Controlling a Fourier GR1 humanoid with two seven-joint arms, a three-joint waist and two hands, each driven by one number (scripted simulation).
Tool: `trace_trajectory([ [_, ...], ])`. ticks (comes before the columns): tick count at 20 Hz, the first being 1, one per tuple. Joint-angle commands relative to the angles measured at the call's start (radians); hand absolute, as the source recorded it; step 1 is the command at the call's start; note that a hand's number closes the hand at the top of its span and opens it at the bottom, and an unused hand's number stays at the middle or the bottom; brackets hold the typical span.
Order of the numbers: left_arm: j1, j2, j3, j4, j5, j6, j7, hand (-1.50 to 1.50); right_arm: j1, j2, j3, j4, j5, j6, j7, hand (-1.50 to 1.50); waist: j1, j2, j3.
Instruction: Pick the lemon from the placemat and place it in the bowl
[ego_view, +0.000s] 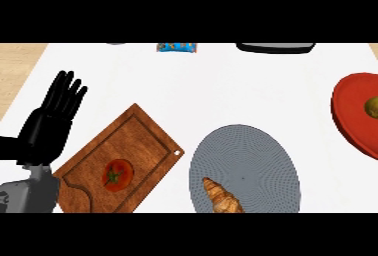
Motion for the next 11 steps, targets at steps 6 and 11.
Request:
trace_trajectory([
  [6, -0.009, -0.003, 0.003, -0.012, -0.004, 0.013, 0.002, 0.00, 0.115, -0.118, -0.026, -0.008, -0.026, 0.160, -0.038, -1.50, -0.021, -0.004, 0.006],
  [11, 0.001, -0.003, 0.016, -0.018, 0.012, 0.018, 0.016, 0.00, 0.174, -0.118, -0.018, -0.024, -0.021, 0.188, -0.048, -1.50, -0.022, -0.005, 0.009],
])
